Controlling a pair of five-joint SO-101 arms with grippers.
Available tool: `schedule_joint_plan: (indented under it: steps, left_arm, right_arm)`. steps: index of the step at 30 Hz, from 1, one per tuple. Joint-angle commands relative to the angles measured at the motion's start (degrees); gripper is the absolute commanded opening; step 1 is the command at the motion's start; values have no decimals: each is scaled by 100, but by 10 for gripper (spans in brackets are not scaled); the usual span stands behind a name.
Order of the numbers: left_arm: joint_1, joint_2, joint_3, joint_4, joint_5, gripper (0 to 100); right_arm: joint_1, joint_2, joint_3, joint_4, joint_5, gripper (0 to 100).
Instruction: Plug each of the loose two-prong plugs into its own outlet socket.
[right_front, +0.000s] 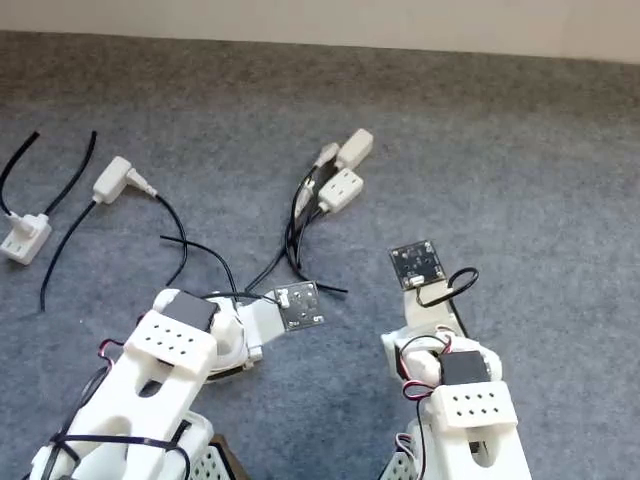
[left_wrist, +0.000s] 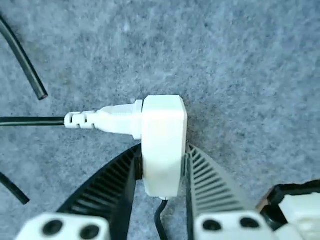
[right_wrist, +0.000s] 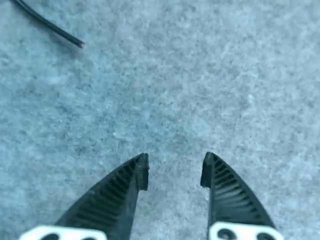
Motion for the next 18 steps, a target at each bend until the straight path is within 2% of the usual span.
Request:
schedule_joint_plan:
  steps: [1,4,7,11,14,18]
  left_arm:
    - [-312,-57,-391,-18,35,4]
    - [-1349,-48,-1174,-26,0,4]
    - [-2457,110,-2114,-26,-387,4]
    - [-3767,1279,-3653,-62,-431,4]
    - [-4365,2589,-4998,-18,-431,4]
    - [-4602,4391,-6800,264,-422,4]
  right_arm:
    - [40,-92,-40,-110,26,172]
    - [40,-92,-40,-110,26,172]
    - [40,-92,-31,-110,26,172]
    - [40,-92,-31,-110,26,172]
    - [40,-92,-31,-110,26,172]
    - [40,-92,-31,-110,26,172]
